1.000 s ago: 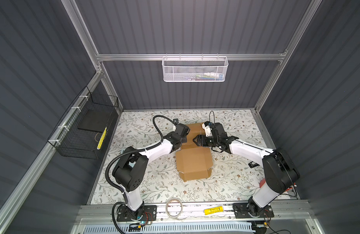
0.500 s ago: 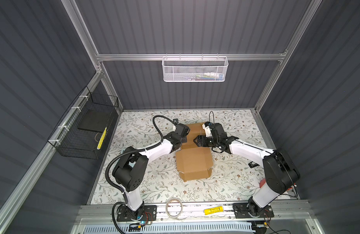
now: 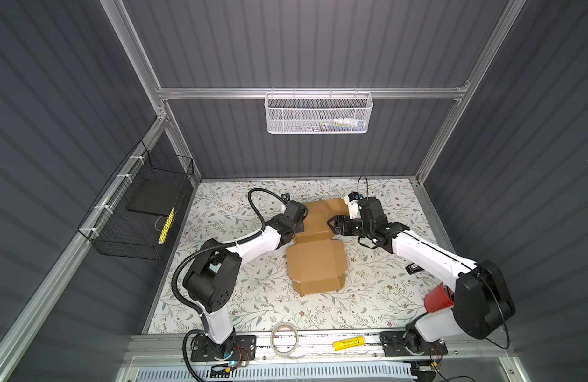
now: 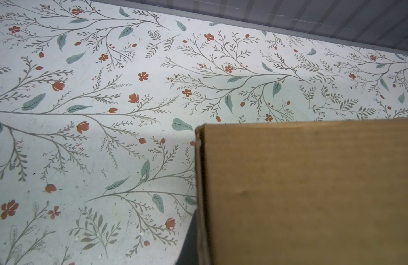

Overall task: Assemble paper box
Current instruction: Fold the bottom flaps of a flat cardboard box at the center of the table.

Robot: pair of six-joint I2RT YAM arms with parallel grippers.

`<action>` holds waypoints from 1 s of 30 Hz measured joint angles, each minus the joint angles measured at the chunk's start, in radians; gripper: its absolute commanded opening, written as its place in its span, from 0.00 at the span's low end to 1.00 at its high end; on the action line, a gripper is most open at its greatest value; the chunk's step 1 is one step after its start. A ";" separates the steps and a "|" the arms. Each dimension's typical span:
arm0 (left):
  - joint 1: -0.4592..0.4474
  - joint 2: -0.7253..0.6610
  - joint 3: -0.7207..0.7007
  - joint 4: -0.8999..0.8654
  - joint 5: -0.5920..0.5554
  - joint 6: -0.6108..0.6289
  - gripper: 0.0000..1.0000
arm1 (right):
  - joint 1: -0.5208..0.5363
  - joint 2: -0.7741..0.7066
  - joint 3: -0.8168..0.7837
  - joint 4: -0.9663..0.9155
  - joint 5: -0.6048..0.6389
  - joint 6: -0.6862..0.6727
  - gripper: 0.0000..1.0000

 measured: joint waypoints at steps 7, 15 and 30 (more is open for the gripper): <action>0.011 0.000 0.011 -0.015 0.029 0.000 0.00 | -0.123 -0.112 -0.054 -0.006 -0.033 -0.019 0.81; 0.019 0.000 0.018 -0.023 0.068 0.005 0.00 | -0.266 -0.127 -0.094 -0.005 -0.072 -0.025 0.80; 0.028 0.000 0.032 -0.036 0.155 0.039 0.00 | -0.377 0.007 -0.040 -0.028 -0.209 -0.112 0.79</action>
